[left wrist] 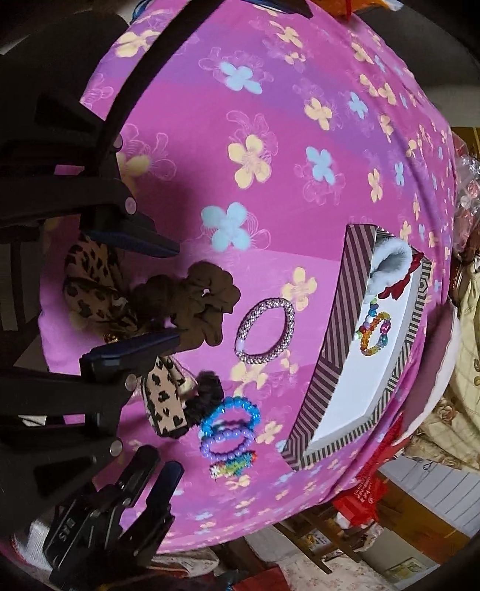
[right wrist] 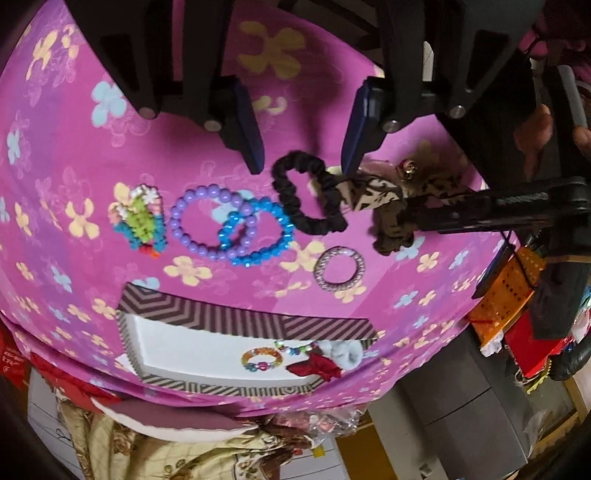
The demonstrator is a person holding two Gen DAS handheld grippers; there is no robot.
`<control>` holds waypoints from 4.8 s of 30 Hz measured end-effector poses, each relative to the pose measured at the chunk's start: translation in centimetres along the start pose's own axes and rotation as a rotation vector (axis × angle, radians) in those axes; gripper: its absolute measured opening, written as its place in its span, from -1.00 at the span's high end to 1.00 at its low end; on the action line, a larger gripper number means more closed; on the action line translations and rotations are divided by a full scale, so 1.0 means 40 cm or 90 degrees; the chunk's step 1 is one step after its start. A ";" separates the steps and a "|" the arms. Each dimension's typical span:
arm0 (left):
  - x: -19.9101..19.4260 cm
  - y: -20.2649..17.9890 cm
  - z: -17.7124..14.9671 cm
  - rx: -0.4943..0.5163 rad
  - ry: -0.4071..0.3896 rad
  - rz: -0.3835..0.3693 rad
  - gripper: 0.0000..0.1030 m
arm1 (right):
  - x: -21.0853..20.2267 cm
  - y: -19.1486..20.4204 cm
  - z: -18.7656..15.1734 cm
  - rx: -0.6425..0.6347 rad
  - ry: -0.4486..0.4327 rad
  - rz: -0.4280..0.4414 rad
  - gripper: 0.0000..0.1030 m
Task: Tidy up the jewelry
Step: 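Grasp the brown scrunchie with the left tool while the right grasps the black scrunchie, then carry the brown scrunchie in the left tool and black scrunchie in the right over the tray, then open both tools to drop the brown and black scrunchies into the tray, then move both tools back over the remaining bracelets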
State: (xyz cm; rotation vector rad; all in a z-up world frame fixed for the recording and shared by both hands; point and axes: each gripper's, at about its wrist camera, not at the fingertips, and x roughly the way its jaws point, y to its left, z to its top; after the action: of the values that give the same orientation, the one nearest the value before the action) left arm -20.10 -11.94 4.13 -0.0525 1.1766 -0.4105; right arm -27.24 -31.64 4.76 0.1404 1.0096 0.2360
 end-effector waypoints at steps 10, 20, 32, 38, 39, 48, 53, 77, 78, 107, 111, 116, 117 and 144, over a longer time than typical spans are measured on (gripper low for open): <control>0.051 0.005 0.007 -0.007 0.002 -0.008 0.91 | 0.022 0.032 0.013 -0.040 0.009 0.014 0.12; 0.021 0.046 0.013 0.011 -0.004 -0.009 1.00 | 0.093 0.071 0.035 -0.099 0.044 0.006 0.50; -0.034 0.071 0.049 -0.003 -0.032 -0.034 1.00 | 0.081 0.055 0.054 -0.067 0.016 0.044 0.88; -0.066 0.053 0.080 0.002 -0.057 -0.045 1.00 | 0.010 0.026 0.109 -0.014 -0.034 0.104 0.88; -0.070 0.050 0.085 0.003 -0.059 -0.047 1.00 | 0.003 0.022 0.116 -0.009 -0.040 0.108 0.88; -0.119 0.002 0.149 0.035 -0.100 -0.043 1.00 | -0.055 -0.026 0.194 0.022 -0.098 0.098 0.88; -0.136 -0.037 0.207 0.058 -0.124 -0.039 1.00 | -0.070 -0.056 0.247 0.033 -0.124 0.085 0.88; 0.065 -0.134 0.560 0.102 -0.111 -0.018 1.00 | 0.107 -0.228 0.435 0.083 -0.072 0.010 0.88; 0.074 -0.132 0.573 0.099 -0.110 -0.019 1.00 | 0.118 -0.230 0.439 0.085 -0.067 0.010 0.88; 0.119 -0.035 0.598 0.034 -0.114 0.038 0.76 | 0.162 -0.185 0.461 0.116 -0.066 0.051 0.09; 0.061 -0.058 0.547 0.054 -0.146 0.049 0.76 | 0.082 -0.171 0.431 0.110 -0.133 0.027 -0.05; 0.006 -0.081 0.480 0.073 -0.175 0.056 0.76 | 0.010 -0.145 0.388 0.078 -0.184 -0.050 -0.30; -0.001 -0.085 0.469 0.076 -0.178 0.055 0.76 | 0.004 -0.142 0.382 0.080 -0.184 -0.065 -0.44; -0.060 -0.111 0.195 0.075 -0.167 0.068 0.76 | -0.093 -0.158 0.134 0.094 -0.128 -0.134 -0.56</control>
State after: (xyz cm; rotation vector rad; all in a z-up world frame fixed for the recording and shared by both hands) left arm -15.09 -16.57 10.41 0.0574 0.8911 -0.3658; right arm -23.77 -38.77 9.20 0.1868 0.8332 -0.0453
